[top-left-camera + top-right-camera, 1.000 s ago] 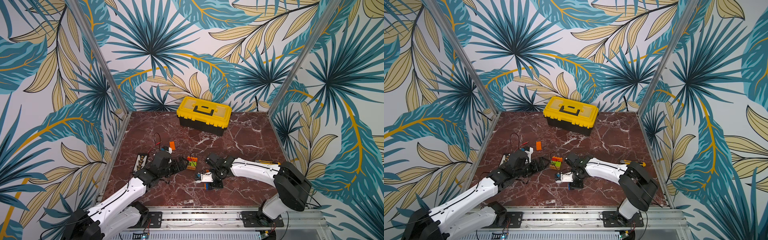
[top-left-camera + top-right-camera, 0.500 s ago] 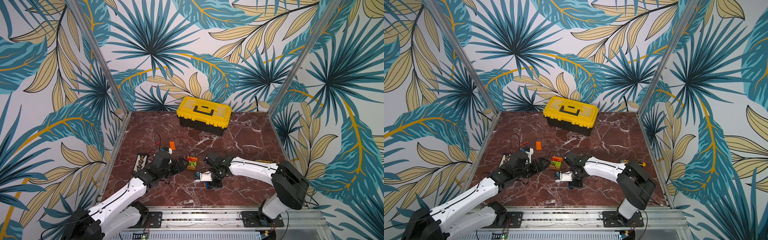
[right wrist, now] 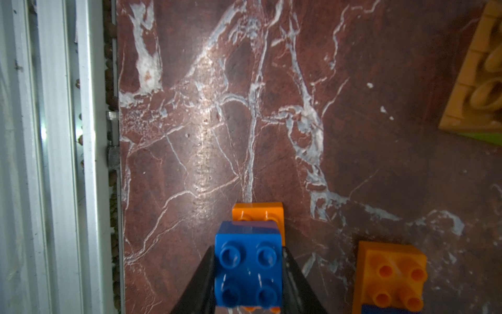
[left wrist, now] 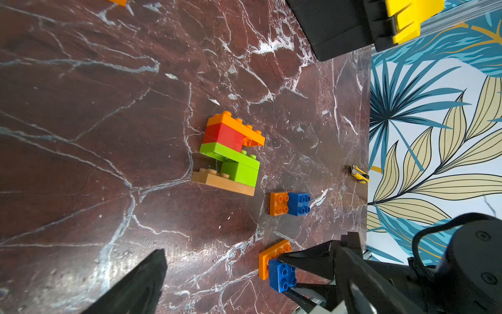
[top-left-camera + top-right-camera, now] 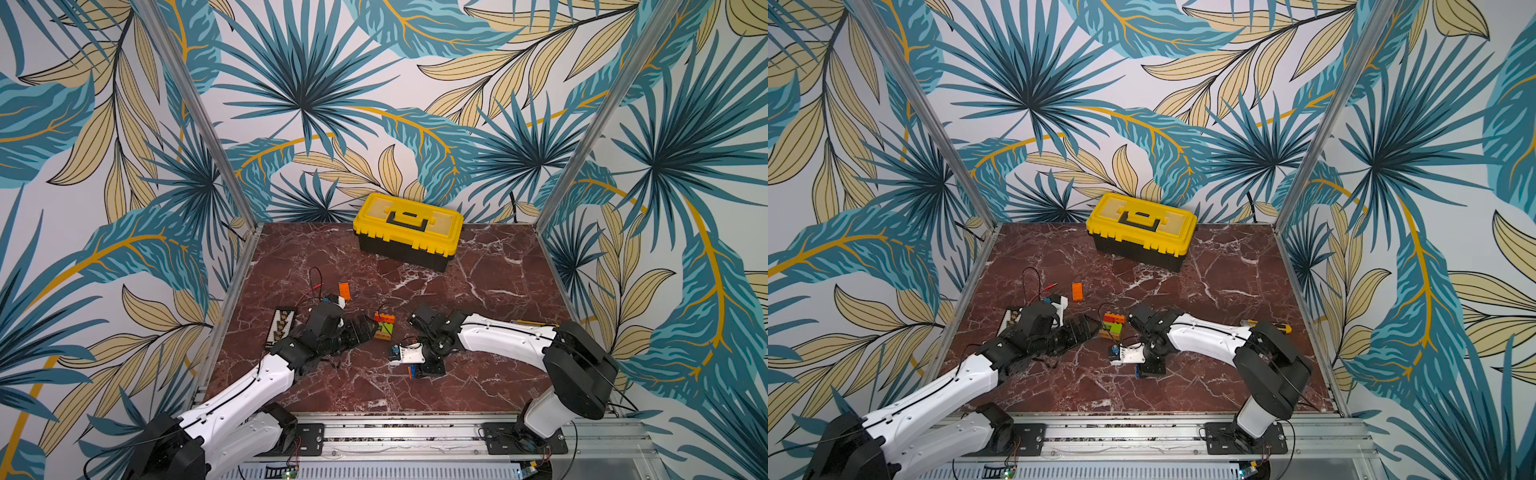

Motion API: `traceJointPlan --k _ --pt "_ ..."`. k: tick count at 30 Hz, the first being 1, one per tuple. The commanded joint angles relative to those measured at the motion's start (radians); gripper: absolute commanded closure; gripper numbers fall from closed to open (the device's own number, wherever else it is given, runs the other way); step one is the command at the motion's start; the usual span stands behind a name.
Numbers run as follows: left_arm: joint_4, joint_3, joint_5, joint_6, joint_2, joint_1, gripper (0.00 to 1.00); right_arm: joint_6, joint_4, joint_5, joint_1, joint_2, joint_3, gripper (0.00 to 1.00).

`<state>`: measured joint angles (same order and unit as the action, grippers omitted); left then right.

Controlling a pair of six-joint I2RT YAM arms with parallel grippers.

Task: Assemble the number 5 with lego
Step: Assemble the lego brick with the lego brick.

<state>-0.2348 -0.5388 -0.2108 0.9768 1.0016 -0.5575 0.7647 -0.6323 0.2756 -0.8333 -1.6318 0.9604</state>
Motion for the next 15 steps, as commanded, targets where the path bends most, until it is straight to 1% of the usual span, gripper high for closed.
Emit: traceJointPlan --k 1,6,9,15 --pt "0.026 0.025 -0.011 0.000 0.006 0.000 0.00 0.033 -0.029 -0.010 -0.007 -0.009 -0.024 0.68" --pt "0.032 0.027 -0.012 0.003 0.010 -0.001 0.00 0.034 -0.005 0.011 -0.006 0.038 -0.039 0.66" --pt "0.035 0.026 -0.014 0.004 0.010 0.000 0.00 0.038 -0.007 -0.007 -0.007 0.035 -0.035 0.64" --pt "0.035 0.025 -0.016 0.004 0.009 -0.001 0.00 0.036 -0.007 -0.015 -0.008 0.041 -0.032 0.55"
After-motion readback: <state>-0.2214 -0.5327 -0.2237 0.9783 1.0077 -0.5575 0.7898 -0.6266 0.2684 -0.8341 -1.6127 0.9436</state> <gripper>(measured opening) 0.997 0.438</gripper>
